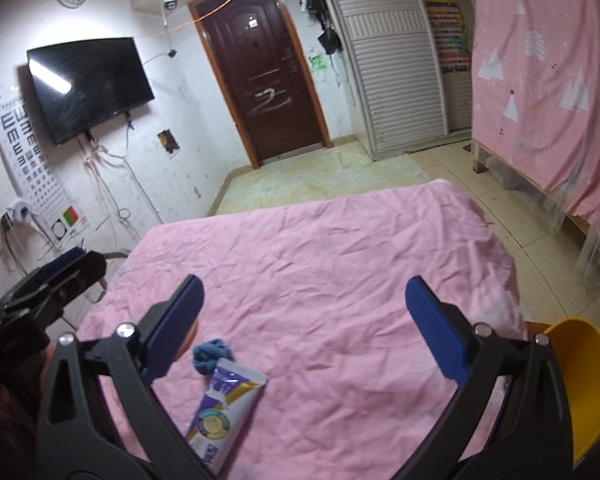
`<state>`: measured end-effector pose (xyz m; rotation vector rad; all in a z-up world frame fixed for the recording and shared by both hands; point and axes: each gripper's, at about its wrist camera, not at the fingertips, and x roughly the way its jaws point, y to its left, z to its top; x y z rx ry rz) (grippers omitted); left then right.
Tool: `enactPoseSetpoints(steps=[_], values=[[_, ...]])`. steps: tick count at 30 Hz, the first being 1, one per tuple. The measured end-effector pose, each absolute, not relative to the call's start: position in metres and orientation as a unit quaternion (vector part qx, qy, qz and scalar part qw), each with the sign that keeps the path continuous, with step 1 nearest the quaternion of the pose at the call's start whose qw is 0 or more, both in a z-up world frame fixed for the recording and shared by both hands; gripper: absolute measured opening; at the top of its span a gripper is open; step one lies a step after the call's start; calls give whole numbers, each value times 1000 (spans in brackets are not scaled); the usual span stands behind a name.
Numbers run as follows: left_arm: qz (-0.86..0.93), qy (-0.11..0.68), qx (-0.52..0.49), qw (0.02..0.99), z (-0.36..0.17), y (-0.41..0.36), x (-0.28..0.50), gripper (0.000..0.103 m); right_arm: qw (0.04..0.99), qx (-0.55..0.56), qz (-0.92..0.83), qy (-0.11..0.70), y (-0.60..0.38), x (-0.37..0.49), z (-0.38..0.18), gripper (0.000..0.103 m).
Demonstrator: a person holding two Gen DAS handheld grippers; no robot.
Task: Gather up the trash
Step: 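Move both open tools back over the bed, then grasp the cream dome-shaped object with the left tool while the right tool grasps the blue yarn ball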
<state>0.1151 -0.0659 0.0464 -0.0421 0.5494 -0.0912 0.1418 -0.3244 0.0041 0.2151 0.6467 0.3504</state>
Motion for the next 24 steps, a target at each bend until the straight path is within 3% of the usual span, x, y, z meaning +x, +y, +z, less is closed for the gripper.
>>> enactPoseSetpoints(steps=[19, 22, 24], values=[[-41, 389, -68, 918, -12, -36, 147, 89, 878, 18, 268, 395, -236, 134, -34, 97], [-40, 413, -83, 906, -22, -37, 155, 88, 877, -21, 278, 392, -224, 129, -38, 90], [-39, 426, -91, 899, -28, -37, 160, 81, 875, -36, 285, 391, -220, 129, -40, 80]])
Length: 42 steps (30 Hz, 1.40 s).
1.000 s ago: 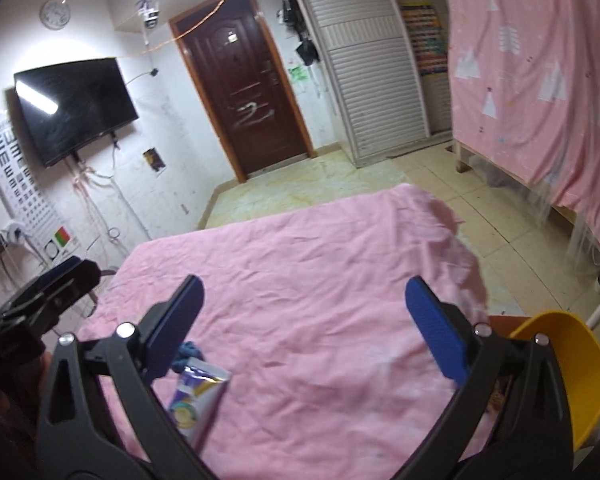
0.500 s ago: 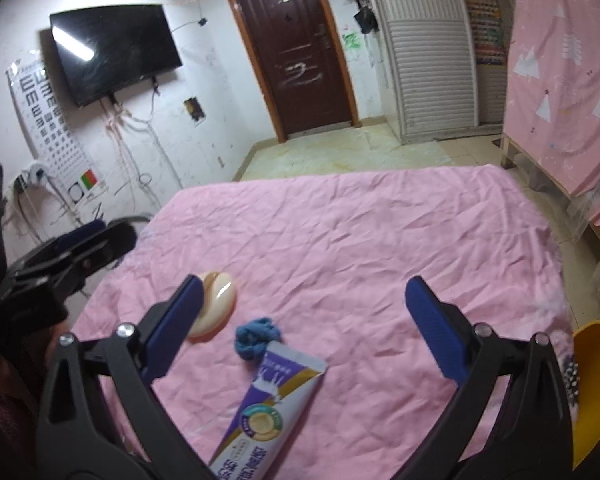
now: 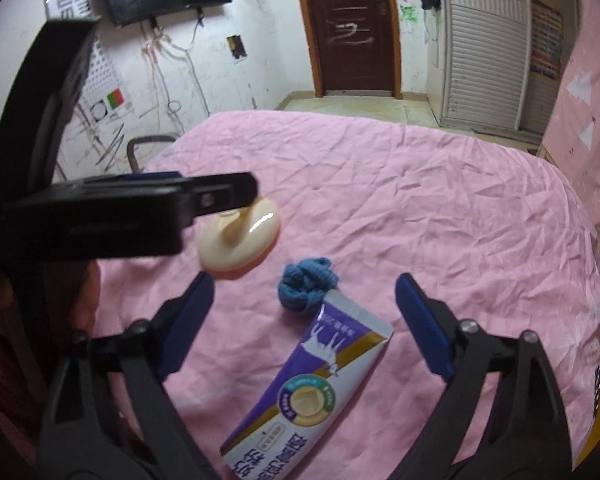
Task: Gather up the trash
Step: 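Grasp the cream dome-shaped object with the left tool while the right tool grasps the blue yarn ball, then carry the cream object and yarn ball to the yellow bucket and release both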
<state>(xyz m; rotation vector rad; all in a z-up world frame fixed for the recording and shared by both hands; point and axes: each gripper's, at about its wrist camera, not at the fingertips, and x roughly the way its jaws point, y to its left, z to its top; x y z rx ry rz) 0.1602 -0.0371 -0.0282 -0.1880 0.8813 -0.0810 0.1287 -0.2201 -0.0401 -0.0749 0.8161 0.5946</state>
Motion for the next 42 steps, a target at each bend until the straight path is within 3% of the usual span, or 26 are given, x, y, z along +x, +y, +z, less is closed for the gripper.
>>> enactPoseSetpoints(steps=[6, 9, 17, 31, 42], values=[[-30, 461, -96, 881, -45, -44, 174, 61, 864, -74, 300, 398, -207, 136, -49, 62], [-25, 474, -98, 875, -52, -45, 180, 56, 858, -82, 303, 405, -206, 139, -53, 52], [-9, 486, -79, 870, -59, -51, 186, 56, 853, -69, 307, 417, -212, 152, -60, 32], [16, 488, -4, 872, -63, -78, 181, 52, 882, 41, 253, 395, -278, 171, -49, 31], [-9, 466, -22, 885, -41, -93, 170, 51, 901, 96, 224, 359, -334, 161, -32, 31]])
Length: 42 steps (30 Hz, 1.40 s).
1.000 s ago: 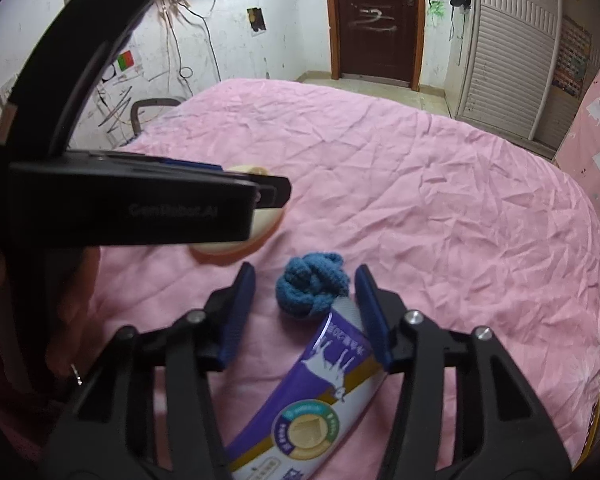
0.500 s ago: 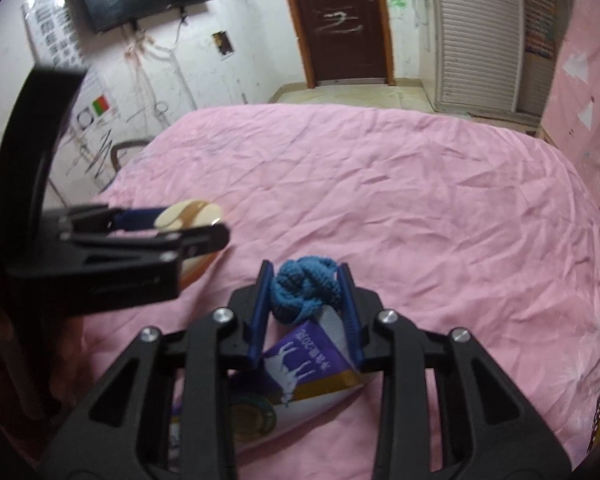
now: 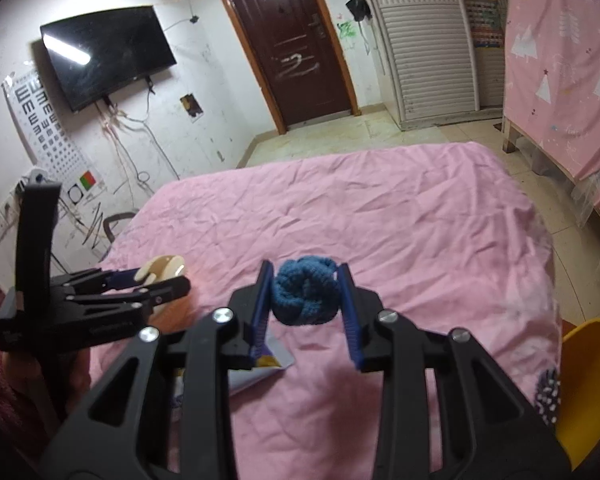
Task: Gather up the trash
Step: 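Carry the cream object and yarn ball to the yellow bucket and release both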
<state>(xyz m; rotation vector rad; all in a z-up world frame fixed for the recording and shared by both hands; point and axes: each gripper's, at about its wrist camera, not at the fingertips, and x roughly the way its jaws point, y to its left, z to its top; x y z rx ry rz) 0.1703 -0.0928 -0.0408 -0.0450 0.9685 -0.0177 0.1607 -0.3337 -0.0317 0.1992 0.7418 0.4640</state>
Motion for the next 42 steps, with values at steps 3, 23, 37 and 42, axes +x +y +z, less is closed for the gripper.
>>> enactPoseSetpoints(steps=[3, 23, 37, 42], values=[[-14, 453, -20, 891, -26, -100, 166, 51, 907, 112, 211, 345, -355, 154, -26, 31], [-150, 399, 49, 903, 33, -263, 143, 52, 936, 172, 90, 295, -515, 98, -22, 31], [-263, 397, 91, 875, 17, -399, 133, 52, 924, 173, 11, 340, -601, 82, -65, 39], [-282, 400, 96, 867, 5, -430, 131, 52, 919, 193, 5, 342, -622, 80, -77, 52]])
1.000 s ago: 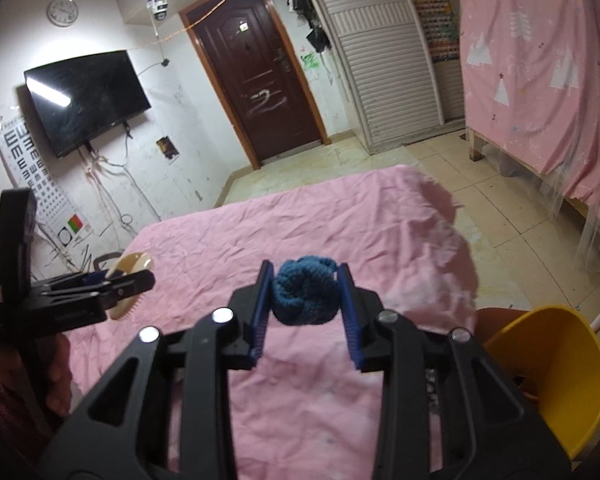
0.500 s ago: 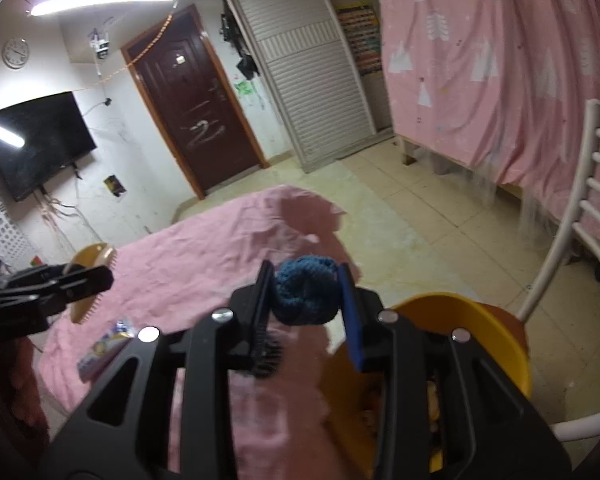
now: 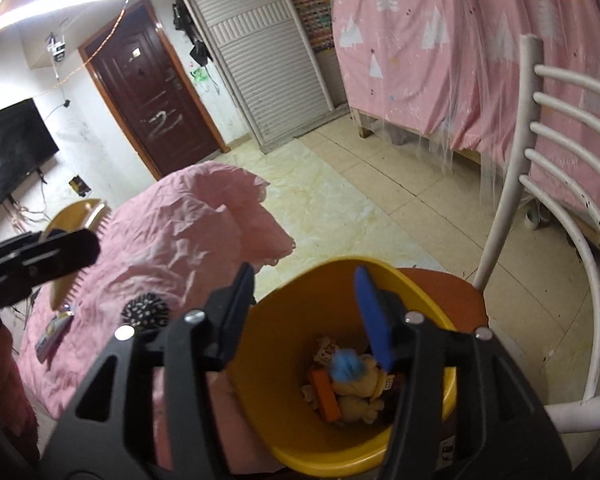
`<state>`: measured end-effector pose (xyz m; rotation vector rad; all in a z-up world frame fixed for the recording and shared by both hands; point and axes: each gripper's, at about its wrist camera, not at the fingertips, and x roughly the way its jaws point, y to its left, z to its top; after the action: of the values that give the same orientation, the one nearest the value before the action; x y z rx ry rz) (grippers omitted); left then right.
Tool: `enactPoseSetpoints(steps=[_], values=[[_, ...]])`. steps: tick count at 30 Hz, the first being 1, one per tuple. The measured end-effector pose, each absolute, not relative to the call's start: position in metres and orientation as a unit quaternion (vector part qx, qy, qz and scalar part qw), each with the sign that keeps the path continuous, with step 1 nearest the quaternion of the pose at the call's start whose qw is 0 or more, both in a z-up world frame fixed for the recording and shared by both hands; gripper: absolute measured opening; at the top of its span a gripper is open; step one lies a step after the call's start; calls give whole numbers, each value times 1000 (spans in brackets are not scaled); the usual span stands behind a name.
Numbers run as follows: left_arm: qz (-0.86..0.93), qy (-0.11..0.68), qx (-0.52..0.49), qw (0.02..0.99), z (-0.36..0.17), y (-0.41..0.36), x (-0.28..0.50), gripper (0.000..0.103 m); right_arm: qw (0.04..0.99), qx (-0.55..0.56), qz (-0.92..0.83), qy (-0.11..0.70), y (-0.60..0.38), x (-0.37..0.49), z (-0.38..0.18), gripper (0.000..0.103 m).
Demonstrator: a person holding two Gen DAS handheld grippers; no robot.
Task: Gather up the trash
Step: 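Carry the cream object and yarn ball to the yellow bucket and release both, then move both open tools back over the bed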
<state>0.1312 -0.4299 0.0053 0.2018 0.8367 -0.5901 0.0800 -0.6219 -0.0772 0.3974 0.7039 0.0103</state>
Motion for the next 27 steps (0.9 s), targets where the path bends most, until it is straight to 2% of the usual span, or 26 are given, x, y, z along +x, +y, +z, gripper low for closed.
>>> enactPoseSetpoints(steps=[7, 11, 14, 18, 27], values=[[-305, 403, 94, 858, -5, -460, 129, 53, 918, 235, -30, 319, -656, 67, -78, 52], [-312, 402, 94, 856, -9, -471, 127, 69, 917, 248, -45, 309, -665, 59, -77, 52], [-312, 398, 99, 857, -10, -471, 124, 69, 917, 249, -47, 307, -665, 57, -76, 53], [-304, 392, 95, 863, -7, -458, 123, 69, 920, 245, -39, 305, -654, 57, -72, 63], [-264, 358, 75, 892, 15, -390, 124, 69, 931, 206, -15, 300, -605, 65, -56, 67]])
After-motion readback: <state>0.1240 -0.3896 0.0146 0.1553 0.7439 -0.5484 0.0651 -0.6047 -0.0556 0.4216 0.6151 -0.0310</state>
